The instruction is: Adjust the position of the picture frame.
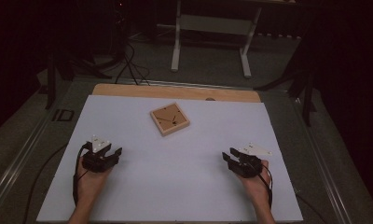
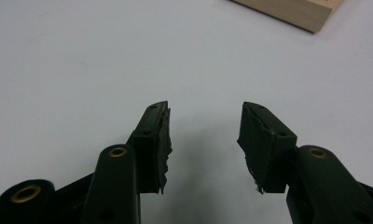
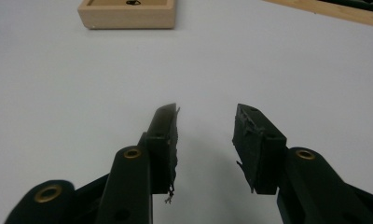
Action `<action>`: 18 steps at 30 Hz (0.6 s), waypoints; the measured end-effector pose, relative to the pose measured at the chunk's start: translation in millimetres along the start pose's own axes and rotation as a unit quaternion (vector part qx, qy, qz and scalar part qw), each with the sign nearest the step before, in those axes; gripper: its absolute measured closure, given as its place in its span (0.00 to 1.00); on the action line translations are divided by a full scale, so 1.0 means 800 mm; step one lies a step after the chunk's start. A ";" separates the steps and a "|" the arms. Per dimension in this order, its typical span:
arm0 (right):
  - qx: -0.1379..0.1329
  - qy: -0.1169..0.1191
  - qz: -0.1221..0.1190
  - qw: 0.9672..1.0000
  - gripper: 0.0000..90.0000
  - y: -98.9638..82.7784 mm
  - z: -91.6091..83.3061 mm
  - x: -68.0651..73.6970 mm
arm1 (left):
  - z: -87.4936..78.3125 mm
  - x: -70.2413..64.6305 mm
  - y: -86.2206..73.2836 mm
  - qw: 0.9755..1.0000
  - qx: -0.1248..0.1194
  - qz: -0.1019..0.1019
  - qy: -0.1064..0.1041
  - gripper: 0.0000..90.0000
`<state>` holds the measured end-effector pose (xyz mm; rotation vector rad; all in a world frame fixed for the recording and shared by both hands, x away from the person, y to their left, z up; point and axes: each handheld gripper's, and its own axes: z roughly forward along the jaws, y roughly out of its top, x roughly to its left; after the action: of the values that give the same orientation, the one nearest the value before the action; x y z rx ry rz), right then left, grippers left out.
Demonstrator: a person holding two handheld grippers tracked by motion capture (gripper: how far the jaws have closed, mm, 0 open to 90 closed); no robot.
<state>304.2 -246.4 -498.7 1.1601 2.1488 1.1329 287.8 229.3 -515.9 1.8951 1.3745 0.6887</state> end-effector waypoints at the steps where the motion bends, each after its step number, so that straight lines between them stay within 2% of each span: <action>1: -0.001 0.000 -0.001 1.000 0.66 0.002 0.000 0.001 | 0.000 0.000 0.000 1.000 0.001 0.001 0.000 0.59; 11: 0.007 0.022 -0.023 0.999 0.69 0.017 0.005 0.020 | -0.001 -0.001 0.000 1.000 -0.001 0.003 0.002 0.59; 18: 0.006 0.038 -0.033 0.999 0.71 0.034 0.013 0.034 | -0.002 0.003 -0.001 1.000 -0.004 -0.005 0.003 0.59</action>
<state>309.3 -210.5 -481.8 1.0590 2.2366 1.1540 287.0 231.8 -515.4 1.8805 1.3824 0.6951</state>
